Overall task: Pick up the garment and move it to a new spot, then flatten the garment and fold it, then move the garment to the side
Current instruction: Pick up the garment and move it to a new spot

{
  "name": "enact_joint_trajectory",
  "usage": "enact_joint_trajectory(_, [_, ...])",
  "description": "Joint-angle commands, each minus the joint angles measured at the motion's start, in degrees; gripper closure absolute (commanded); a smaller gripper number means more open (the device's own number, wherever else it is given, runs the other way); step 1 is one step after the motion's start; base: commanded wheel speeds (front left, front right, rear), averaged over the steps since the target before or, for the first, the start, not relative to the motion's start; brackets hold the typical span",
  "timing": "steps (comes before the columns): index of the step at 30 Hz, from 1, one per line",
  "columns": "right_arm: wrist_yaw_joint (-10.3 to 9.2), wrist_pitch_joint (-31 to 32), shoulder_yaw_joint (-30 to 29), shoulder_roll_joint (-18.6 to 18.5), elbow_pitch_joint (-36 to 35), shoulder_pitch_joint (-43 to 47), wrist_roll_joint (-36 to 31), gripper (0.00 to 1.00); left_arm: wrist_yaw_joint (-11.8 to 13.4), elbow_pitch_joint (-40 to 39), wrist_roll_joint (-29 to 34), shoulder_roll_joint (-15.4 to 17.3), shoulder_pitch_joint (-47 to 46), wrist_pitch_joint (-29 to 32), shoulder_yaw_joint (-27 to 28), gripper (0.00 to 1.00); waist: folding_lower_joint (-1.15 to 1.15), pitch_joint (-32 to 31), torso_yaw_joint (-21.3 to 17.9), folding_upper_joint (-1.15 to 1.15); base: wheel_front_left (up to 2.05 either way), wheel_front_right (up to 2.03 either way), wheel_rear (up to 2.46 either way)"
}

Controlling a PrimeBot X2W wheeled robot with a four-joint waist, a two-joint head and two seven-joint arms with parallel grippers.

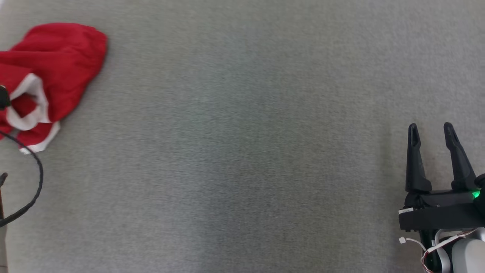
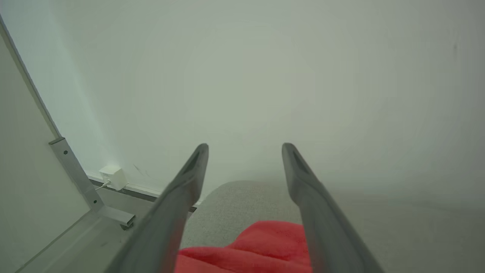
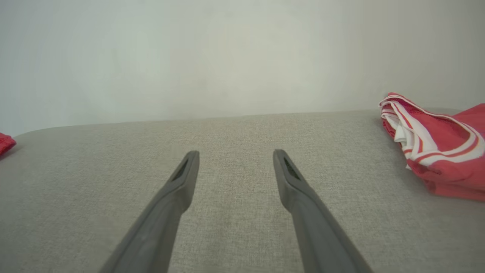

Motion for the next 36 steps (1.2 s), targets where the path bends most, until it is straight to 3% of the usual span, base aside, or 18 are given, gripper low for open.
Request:
enact_joint_trajectory(1, [-0.17,0.0,-0.2,0.1,-0.3,-0.5,-0.4,0.0,-0.2,1.2,0.4,0.6,-0.9,-0.4,-0.5,0.0,-0.02,4.4,-4.4,-0.01,0.0,0.0,0.0])
enact_joint_trajectory(11, [-0.17,0.8,-0.5,0.3,-0.9,-1.1,-0.9,0.0,-0.6,17.6,-0.7,2.5,-2.0,4.8,-3.0,0.0,-0.02,4.1,-5.5,-0.01,0.0,0.0,0.0])
enact_joint_trajectory(22, [-0.17,1.8,-0.2,0.3,-1.7,-0.9,-1.4,0.0,-0.9,28.8,-1.3,3.1,-6.3,19.5,-7.7,0.0,-0.02,3.3,-6.1,-0.01,0.0,0.0,0.0])
enact_joint_trajectory(23, [-0.17,1.8,-0.1,0.3,-1.6,-1.0,-1.3,0.0,-0.9,29.4,-1.9,2.7,-6.6,20.9,-8.0,0.11,-0.02,3.3,-6.1,-0.01,0.0,0.0,0.0])
enact_joint_trajectory(24, [-0.17,1.8,0.0,0.3,-1.6,-1.1,-1.3,0.0,-0.9,29.7,-2.1,2.5,-6.9,21.7,-8.4,0.37,-0.02,3.2,-6.2,-0.01,0.0,0.0,0.0])
enact_joint_trajectory(25, [-0.17,1.9,0.1,0.3,-1.6,-1.2,-1.3,0.0,-0.9,29.7,-2.1,2.7,-7.2,21.7,-8.9,1.0,-0.02,3.2,-6.3,-0.01,0.0,0.0,0.0])
enact_joint_trajectory(30, [-0.17,1.6,0.6,0.6,-1.2,-1.4,-0.9,0.0,-0.9,30.0,-2.0,3.8,-7.2,19.6,-10.4,1.0,-0.02,2.5,-6.9,-0.01,0.0,0.0,0.0])
enact_joint_trajectory(36, [-0.17,0.4,0.7,1.1,0.5,-0.8,-0.2,0.0,-0.8,28.4,-0.5,5.2,-8.0,12.0,-11.6,1.0,-0.02,0.2,-6.6,-0.01,0.0,0.0,0.0])
